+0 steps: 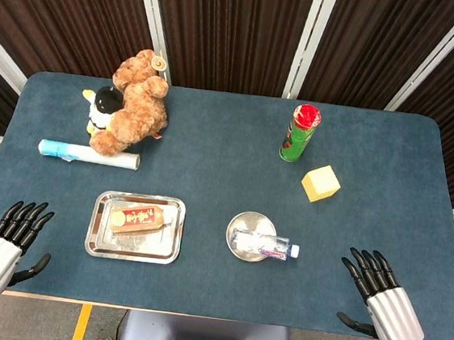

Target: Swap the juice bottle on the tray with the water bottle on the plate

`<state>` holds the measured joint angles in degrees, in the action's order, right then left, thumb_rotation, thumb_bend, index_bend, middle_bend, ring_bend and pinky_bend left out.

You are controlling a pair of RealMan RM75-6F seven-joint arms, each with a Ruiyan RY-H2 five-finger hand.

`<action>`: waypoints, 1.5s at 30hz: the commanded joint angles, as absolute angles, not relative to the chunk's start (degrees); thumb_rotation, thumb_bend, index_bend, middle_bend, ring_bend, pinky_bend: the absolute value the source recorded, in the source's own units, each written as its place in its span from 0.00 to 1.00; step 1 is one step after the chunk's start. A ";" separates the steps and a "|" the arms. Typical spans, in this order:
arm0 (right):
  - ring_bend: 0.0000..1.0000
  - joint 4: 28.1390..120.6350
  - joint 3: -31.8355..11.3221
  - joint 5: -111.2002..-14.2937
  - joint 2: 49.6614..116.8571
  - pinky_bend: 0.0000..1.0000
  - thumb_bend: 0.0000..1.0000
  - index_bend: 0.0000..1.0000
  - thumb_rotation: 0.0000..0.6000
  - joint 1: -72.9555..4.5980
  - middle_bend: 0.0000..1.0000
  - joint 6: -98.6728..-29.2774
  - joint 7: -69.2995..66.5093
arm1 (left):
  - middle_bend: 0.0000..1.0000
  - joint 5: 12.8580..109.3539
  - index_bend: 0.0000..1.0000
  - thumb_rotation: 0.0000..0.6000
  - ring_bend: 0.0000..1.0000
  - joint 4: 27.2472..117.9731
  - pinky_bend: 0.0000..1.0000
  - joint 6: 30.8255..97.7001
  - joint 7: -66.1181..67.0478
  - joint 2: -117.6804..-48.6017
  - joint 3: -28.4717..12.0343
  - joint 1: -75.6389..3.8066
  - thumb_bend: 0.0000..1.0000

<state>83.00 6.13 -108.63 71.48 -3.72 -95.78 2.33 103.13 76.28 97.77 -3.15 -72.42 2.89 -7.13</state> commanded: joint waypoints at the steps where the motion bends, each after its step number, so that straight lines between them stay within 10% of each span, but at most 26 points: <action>1: 0.00 83.22 6.16 -108.49 71.28 0.00 0.10 0.00 1.00 -3.81 0.00 -95.40 2.23 | 0.00 103.17 0.00 1.00 0.00 76.56 0.00 97.15 -2.05 -72.57 2.99 -7.25 0.35; 32: 0.00 83.33 3.88 -103.82 72.74 0.00 0.10 0.00 1.00 -4.75 0.00 -91.10 3.77 | 0.00 88.15 0.00 1.00 0.00 67.60 0.12 58.90 -4.65 -89.18 -3.50 -29.10 0.34; 42: 0.00 83.15 3.94 -103.72 72.96 0.00 0.10 0.00 1.00 -4.87 0.00 -90.73 4.01 | 0.06 84.78 0.00 1.00 0.11 67.82 0.22 55.52 -4.90 -89.90 -3.26 -30.35 0.34; 45: 0.00 83.23 3.93 -103.60 72.91 0.00 0.10 0.00 1.00 -4.87 0.00 -90.66 3.99 | 0.23 84.90 0.13 1.00 0.26 66.45 0.34 57.03 -5.60 -91.27 -3.63 -30.42 0.33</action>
